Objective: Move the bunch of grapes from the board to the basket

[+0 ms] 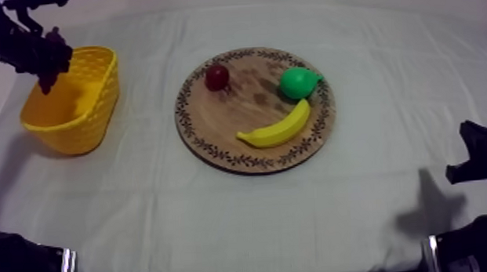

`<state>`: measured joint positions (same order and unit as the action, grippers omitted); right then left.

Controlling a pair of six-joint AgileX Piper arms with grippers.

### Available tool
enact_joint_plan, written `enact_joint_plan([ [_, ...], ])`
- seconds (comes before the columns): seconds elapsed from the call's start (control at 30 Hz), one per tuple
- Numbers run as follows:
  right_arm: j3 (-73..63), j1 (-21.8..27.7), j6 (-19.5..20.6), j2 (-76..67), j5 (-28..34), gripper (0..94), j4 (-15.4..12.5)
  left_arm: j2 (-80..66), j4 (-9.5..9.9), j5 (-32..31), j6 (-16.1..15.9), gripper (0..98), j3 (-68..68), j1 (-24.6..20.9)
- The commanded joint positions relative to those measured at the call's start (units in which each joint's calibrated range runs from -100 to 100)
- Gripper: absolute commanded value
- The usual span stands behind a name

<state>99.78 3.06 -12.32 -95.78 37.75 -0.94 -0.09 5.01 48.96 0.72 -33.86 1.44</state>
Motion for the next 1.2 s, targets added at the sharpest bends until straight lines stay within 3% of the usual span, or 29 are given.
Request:
enact_joint_plan([
  [0.0, -0.01, 0.01, -0.01, 0.02, -0.01, 0.3, -0.01, 3.38, -0.21, -1.6, 0.05, 44.6, -0.27, -0.02],
  [0.37, -0.01, 0.01, -0.01, 0.02, -0.01, 0.3, -0.01, 11.35, -1.32, -8.8, 0.36, 44.0, -4.18, -0.15],
  [0.7, -0.01, 0.01, -0.01, 0.02, -0.01, 0.3, -0.01, 11.33, -1.5, -10.19, 0.33, 45.2, -5.99, -0.65],
  [0.73, -0.01, 0.01, -0.01, 0.02, -0.01, 0.3, -0.01, 11.15, -1.66, -10.27, 0.05, 48.9, -5.99, -0.66],
  [0.83, -0.01, 0.01, -0.01, 0.02, -0.01, 0.3, -0.01, 10.65, -2.77, -10.18, -1.34, 74.7, -5.99, -0.81],
  [0.9, -0.01, 0.01, -0.01, 0.02, -0.01, 0.3, -0.01, 10.19, -3.85, -10.09, -2.66, 85.9, -5.98, -1.04],
  [1.0, -0.01, 0.01, -0.01, 0.02, -0.01, 0.3, -0.01, 9.31, -4.6, -10.61, -3.4, 93.2, -6.19, -1.08],
  [1.17, -0.01, 0.01, -0.01, 0.02, -0.01, 0.3, -0.01, 7.78, -4.96, -10.97, -3.44, 96.3, -6.73, -0.99],
])
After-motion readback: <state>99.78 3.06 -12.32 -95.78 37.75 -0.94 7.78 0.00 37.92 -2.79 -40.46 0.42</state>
